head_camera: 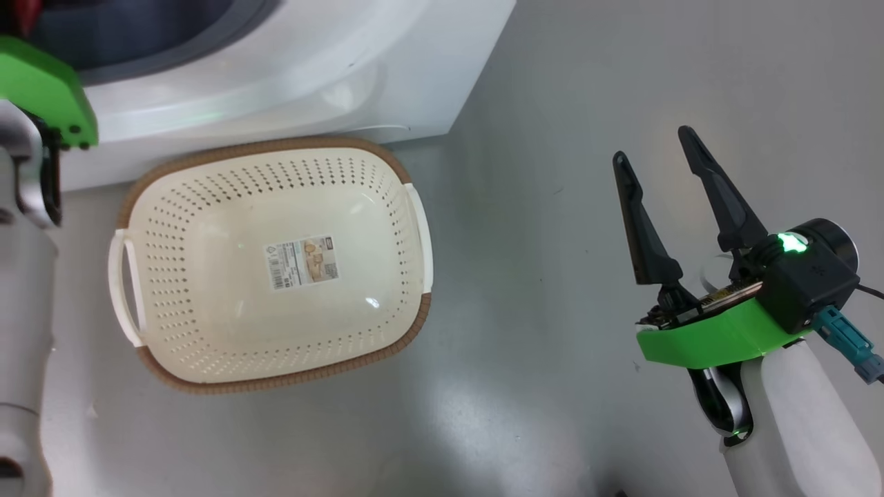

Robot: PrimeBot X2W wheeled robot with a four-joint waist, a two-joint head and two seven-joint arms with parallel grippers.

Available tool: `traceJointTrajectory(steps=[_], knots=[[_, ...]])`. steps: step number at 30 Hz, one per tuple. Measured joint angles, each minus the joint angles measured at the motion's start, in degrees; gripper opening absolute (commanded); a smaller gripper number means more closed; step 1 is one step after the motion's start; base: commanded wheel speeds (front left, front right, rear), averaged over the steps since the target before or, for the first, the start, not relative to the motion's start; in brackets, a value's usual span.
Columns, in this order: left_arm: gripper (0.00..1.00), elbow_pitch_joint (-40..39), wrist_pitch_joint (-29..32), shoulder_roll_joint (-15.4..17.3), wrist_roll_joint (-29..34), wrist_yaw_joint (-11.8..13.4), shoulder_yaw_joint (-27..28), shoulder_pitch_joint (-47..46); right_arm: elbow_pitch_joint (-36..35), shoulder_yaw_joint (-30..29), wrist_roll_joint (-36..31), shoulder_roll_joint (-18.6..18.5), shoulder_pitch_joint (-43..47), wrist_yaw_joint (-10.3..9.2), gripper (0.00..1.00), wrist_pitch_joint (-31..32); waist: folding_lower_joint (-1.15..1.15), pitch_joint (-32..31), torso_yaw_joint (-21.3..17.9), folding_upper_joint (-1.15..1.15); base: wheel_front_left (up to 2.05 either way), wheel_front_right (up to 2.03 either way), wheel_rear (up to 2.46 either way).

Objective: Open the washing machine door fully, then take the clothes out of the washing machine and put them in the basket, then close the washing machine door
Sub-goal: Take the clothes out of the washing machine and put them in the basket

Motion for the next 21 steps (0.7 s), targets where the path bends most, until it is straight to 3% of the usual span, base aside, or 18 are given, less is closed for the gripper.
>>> traceJointTrajectory(steps=[11, 21], knots=[[0.0, -7.5, -5.3, -2.6, -2.9, -0.5, 0.6, 10.7, 1.1, -0.2, 0.0, 0.0, 1.3, 0.0, 1.0, 0.0, 0.0, -4.5, 1.5, 0.0, 0.0, 0.0, 0.0], [0.0, -21.7, -6.6, -3.5, -6.2, -0.5, 2.7, 24.4, 2.4, -0.6, 0.0, 0.0, 4.2, 0.0, 1.0, 0.0, 0.0, -10.4, 2.3, 0.0, 0.0, 0.0, 0.0]])
